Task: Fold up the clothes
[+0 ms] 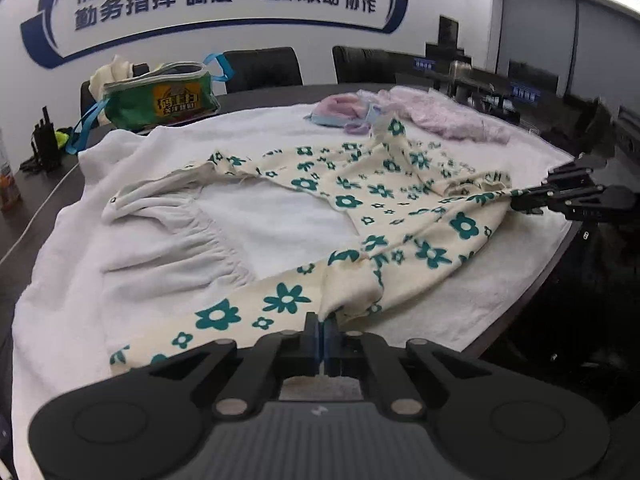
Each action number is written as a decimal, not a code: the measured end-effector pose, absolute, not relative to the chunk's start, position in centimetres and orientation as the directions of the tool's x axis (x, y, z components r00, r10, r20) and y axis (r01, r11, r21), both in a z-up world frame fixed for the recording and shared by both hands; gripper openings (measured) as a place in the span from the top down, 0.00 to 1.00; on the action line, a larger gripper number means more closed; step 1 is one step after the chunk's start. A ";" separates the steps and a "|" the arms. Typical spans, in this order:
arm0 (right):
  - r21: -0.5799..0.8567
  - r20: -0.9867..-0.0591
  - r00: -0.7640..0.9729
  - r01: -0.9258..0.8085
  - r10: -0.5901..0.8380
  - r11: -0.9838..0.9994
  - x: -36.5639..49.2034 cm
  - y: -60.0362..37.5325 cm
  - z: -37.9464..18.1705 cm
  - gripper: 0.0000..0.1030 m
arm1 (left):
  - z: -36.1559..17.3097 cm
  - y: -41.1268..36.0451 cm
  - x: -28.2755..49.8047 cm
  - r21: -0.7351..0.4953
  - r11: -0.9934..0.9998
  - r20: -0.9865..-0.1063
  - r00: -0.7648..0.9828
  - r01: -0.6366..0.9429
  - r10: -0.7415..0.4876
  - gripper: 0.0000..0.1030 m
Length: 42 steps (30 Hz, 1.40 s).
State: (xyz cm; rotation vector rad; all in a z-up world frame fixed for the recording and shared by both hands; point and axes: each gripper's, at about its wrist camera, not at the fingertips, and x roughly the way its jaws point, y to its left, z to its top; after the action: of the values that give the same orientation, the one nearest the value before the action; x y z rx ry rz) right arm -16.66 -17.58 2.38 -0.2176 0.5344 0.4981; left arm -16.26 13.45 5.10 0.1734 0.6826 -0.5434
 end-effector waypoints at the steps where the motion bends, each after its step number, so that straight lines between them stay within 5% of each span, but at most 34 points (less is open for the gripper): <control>1: -0.069 -0.525 0.752 -0.505 0.399 0.860 -16.8 -17.8 2.7 0.98 | 5.4 13.6 -16.0 -0.021 0.847 -0.636 0.647 0.531 -0.421 1.00; 10: -0.175 -0.497 0.769 -0.542 0.401 0.822 -10.8 -17.2 6.6 0.98 | 11.7 11.4 -5.7 0.182 0.768 -0.659 0.656 0.613 -0.368 0.99; 14: -0.222 -0.588 0.736 -0.546 0.336 0.808 -4.0 -15.8 6.1 0.97 | 8.8 10.6 1.6 0.184 0.830 -0.741 0.629 0.526 -0.235 0.82; 17: -0.255 -0.648 0.733 -0.465 0.207 0.848 -0.3 -15.1 4.1 0.80 | 8.3 13.6 0.1 0.122 0.884 -0.731 0.643 0.452 -0.228 0.77; 19: -0.277 -0.623 0.766 -0.408 0.161 0.870 -0.7 -16.1 4.1 0.56 | 8.7 16.0 -3.1 0.057 0.916 -0.674 0.692 0.397 -0.258 0.58; 20: -0.257 -0.598 0.782 -0.393 0.174 0.883 -1.6 -17.2 4.6 0.49 | 8.9 16.9 -5.0 0.030 0.928 -0.638 0.721 0.372 -0.268 0.39; 21: -0.219 -0.573 0.793 -0.390 0.205 0.894 -2.9 -18.5 5.1 0.49 | 8.5 17.1 -6.6 0.003 0.937 -0.610 0.743 0.350 -0.276 0.21; 22: -0.181 -0.546 0.804 -0.388 0.235 0.904 -4.2 -19.8 5.7 0.49 | 8.0 17.1 -8.1 -0.020 0.944 -0.584 0.763 0.328 -0.277 0.16; 25: -0.081 -0.522 0.770 -0.472 0.367 0.878 -7.8 -22.2 5.5 0.43 | 6.3 15.2 -9.0 0.042 0.971 -0.572 0.802 0.236 -0.170 0.18; 29: -0.080 -0.561 0.776 -0.395 0.286 0.915 -9.0 -23.6 2.8 0.38 | 4.0 13.7 -8.5 0.107 0.990 -0.579 0.816 0.090 -0.011 0.17; 32: -0.062 -0.586 0.765 -0.368 0.265 0.928 -8.6 -24.9 0.8 0.35 | 3.1 14.5 -7.5 0.059 0.993 -0.612 0.789 0.103 -0.045 0.18; 34: -0.050 -0.604 0.752 -0.363 0.261 0.930 -8.1 -24.8 -0.3 0.36 | 2.9 15.3 -7.1 0.007 0.992 -0.627 0.773 0.123 -0.092 0.40; 35: -0.038 -0.608 0.748 -0.362 0.267 0.931 -8.0 -24.8 -0.5 0.38 | 2.8 15.6 -6.9 -0.019 0.991 -0.635 0.764 0.132 -0.113 0.84; 36: -0.013 -0.604 0.744 -0.365 0.284 0.931 -8.0 -24.8 -0.4 0.44 | 2.7 15.9 -6.6 -0.033 0.991 -0.648 0.752 0.129 -0.119 0.98; 38: 0.015 -0.591 0.743 -0.378 0.313 0.926 -8.1 -24.8 -0.2 0.88 | 2.9 16.4 -6.6 -0.044 0.990 -0.642 0.755 0.134 -0.131 0.99; 42: 0.024 -0.574 0.738 -0.417 0.355 0.908 -8.8 -24.8 0.7 0.95 | 4.1 17.2 -7.4 -0.042 0.990 -0.610 0.781 0.136 -0.133 1.00</control>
State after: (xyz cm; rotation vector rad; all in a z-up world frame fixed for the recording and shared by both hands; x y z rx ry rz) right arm -8.82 -24.85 0.71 -0.1084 0.6068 0.4246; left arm -7.38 17.22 4.08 0.0047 0.6585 -0.1456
